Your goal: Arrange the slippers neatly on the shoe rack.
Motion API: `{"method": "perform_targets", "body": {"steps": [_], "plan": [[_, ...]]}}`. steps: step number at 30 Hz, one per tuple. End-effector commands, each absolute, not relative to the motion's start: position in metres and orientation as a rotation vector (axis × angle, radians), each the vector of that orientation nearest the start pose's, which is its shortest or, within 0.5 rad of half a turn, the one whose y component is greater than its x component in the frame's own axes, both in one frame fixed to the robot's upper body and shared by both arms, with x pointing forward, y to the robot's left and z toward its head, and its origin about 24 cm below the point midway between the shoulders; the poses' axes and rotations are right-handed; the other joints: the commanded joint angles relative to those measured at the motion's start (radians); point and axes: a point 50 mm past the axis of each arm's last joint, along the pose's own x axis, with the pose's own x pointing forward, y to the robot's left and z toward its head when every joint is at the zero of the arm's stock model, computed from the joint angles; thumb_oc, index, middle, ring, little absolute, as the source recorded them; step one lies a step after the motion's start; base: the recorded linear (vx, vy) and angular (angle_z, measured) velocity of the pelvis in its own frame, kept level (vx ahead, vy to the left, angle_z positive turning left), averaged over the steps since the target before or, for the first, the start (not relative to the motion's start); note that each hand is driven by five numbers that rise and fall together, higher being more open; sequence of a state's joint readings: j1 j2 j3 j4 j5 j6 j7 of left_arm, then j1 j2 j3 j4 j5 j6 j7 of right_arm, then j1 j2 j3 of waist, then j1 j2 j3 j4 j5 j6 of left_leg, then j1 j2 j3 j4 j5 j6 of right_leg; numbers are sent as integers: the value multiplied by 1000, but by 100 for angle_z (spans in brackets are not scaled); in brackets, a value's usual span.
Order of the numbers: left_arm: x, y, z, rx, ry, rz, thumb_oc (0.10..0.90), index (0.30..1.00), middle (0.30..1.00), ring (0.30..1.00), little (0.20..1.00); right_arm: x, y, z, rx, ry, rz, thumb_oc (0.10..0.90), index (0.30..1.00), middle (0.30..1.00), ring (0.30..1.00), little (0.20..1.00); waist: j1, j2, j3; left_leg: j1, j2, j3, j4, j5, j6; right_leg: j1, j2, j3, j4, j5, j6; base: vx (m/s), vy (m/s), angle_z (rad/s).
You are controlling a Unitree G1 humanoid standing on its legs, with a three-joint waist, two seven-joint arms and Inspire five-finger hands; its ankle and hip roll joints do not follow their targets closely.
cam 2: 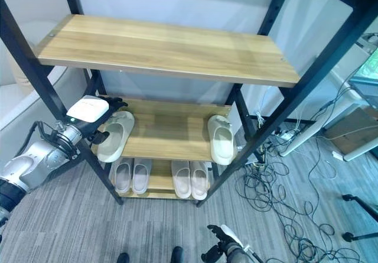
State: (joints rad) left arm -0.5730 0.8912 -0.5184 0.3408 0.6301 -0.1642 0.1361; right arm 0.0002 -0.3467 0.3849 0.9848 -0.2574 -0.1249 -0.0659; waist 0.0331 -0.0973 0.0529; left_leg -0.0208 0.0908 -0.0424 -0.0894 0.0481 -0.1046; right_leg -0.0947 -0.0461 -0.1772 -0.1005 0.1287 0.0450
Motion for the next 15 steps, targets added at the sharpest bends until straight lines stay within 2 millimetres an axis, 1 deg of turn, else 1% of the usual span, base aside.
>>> {"method": "perform_targets", "body": {"steps": [1,4,7,10,15], "plan": [[354,242,213,1668,-462,60,800,900,900,900,900,167,-246,-112,-824,744,272,800,900,900,900,900,-6,-3,-3,-78,-46,1,2,-22,19,42,-73,-41,13,-114,121,-56,0,-1],[357,240,216,1667,-470,69,800,900,900,900,900,170,-246,-111,-824,734,268,800,900,900,900,900,-8,-4,3,-97,-46,0,2,-15,20,24,-74,-38,13,-109,121,-48,4,0],[362,241,220,1658,-456,112,800,900,900,900,900,172,-246,-110,-795,732,236,800,900,900,900,900,-18,-4,15,-126,-45,4,2,-6,22,-7,-75,-30,13,-98,120,-53,15,-4],[366,242,221,1667,-447,134,800,900,900,900,900,177,-245,-107,-777,713,215,800,900,900,900,900,-23,-5,22,-145,-46,6,2,-1,24,-28,-76,-24,13,-91,119,-39,9,-4],[370,246,229,1698,-445,201,800,900,900,900,900,186,-241,-100,-736,665,189,800,900,900,900,900,-39,-4,38,-180,-47,16,2,8,29,-70,-79,-6,14,-78,119,-16,17,-6]]}}
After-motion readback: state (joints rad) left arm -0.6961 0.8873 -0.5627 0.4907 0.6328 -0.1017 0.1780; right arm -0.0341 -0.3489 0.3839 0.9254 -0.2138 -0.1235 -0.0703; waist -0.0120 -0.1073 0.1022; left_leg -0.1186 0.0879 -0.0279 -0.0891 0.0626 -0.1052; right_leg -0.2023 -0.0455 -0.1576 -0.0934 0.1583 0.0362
